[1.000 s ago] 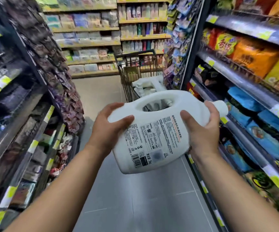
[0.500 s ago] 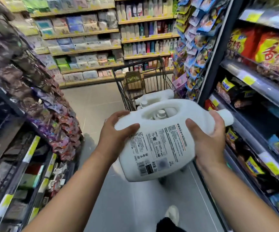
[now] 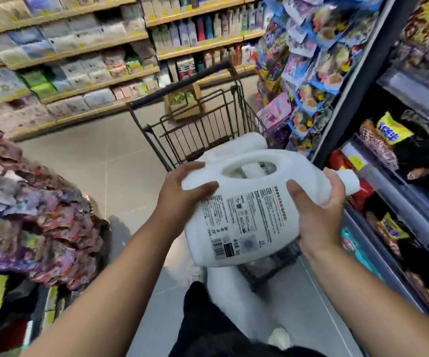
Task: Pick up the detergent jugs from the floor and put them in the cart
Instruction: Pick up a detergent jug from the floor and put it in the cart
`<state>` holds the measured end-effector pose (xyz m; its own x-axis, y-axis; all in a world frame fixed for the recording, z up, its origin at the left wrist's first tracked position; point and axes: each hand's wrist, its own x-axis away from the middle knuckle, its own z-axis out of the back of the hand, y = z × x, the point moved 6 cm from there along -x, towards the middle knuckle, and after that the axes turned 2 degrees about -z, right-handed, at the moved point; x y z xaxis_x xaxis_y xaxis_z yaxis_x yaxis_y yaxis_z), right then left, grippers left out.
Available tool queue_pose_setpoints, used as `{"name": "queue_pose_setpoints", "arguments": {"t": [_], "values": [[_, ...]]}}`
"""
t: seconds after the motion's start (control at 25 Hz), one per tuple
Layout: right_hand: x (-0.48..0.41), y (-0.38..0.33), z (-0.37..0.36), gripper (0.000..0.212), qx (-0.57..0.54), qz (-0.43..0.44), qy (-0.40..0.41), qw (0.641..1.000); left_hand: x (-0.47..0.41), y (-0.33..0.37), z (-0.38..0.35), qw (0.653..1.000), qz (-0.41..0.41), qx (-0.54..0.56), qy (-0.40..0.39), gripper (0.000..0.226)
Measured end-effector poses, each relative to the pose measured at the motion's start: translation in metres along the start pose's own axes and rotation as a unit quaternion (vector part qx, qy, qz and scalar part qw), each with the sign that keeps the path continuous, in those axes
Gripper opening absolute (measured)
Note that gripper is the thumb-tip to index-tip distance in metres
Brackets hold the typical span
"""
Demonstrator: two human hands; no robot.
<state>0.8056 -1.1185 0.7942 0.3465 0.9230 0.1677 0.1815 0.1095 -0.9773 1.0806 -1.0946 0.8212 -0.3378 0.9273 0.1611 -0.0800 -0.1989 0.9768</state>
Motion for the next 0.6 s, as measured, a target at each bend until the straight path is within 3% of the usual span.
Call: {"name": "queue_pose_setpoints", "arguments": {"t": [0.32, 0.44, 0.6], "values": [[-0.065, 0.085, -0.088, 0.072, 0.036, -0.069, 0.185, 0.98, -0.193, -0.047, 0.0, 0.982, 0.079, -0.077, -0.155, 0.047], [-0.071, 0.112, -0.11, 0.063, 0.018, -0.116, 0.233, 0.965, -0.236, -0.058, -0.005, 0.965, 0.098, -0.107, -0.217, 0.04], [-0.075, 0.135, -0.124, 0.062, 0.045, -0.112, 0.291, 0.949, -0.279, -0.086, -0.018, 0.945, 0.118, -0.139, -0.272, 0.04]]}}
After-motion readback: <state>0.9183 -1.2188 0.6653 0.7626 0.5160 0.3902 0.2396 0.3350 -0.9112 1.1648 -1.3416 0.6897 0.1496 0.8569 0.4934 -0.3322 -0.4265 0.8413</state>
